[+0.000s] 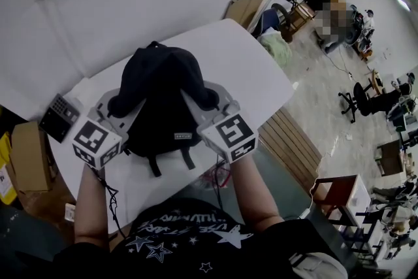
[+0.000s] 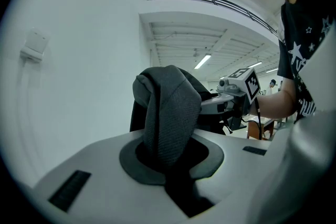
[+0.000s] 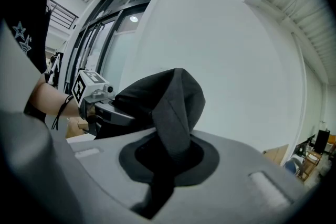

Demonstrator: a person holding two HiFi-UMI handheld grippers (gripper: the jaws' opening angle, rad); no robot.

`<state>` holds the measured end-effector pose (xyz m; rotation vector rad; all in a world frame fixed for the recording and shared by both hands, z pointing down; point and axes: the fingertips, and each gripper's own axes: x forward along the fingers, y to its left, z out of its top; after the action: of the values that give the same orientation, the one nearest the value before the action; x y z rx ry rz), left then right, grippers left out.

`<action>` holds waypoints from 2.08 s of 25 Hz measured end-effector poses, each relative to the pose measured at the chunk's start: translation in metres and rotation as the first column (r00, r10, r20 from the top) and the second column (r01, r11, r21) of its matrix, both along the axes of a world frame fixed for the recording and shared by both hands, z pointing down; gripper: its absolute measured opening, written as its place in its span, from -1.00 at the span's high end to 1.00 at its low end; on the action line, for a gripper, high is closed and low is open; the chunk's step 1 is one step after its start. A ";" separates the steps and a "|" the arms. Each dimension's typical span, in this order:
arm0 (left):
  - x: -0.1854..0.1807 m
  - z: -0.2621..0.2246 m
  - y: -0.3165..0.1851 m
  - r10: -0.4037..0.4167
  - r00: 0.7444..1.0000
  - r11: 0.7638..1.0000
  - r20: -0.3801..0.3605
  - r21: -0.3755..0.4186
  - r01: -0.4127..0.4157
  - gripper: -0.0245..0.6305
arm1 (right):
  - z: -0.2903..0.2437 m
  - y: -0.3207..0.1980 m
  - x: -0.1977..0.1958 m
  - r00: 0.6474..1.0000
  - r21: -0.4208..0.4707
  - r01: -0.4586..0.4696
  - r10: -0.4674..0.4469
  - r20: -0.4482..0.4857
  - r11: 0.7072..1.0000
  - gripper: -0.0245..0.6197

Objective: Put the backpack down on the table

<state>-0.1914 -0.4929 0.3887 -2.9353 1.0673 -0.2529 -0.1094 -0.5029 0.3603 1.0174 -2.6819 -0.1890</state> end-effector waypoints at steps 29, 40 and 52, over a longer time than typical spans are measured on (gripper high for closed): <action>-0.018 0.015 0.013 -0.137 0.984 0.990 -0.116 -0.036 0.133 -0.22 | 0.012 0.015 0.016 0.995 -0.052 -0.041 0.046 0.089 0.998 -0.21; -0.033 0.010 0.038 -0.250 0.966 0.968 -0.072 -0.031 0.248 -0.30 | 0.005 0.033 0.046 0.983 -0.040 -0.113 0.118 0.144 0.993 -0.32; -0.024 0.007 0.085 -0.316 0.947 0.949 -0.058 -0.035 0.314 -0.29 | 0.003 0.070 0.062 0.980 -0.062 -0.074 0.084 0.182 0.995 -0.31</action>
<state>-0.2155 -0.4076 0.3959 -2.7971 1.5540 -0.1766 -0.0478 -0.4333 0.3632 1.1744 -2.7859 -0.0047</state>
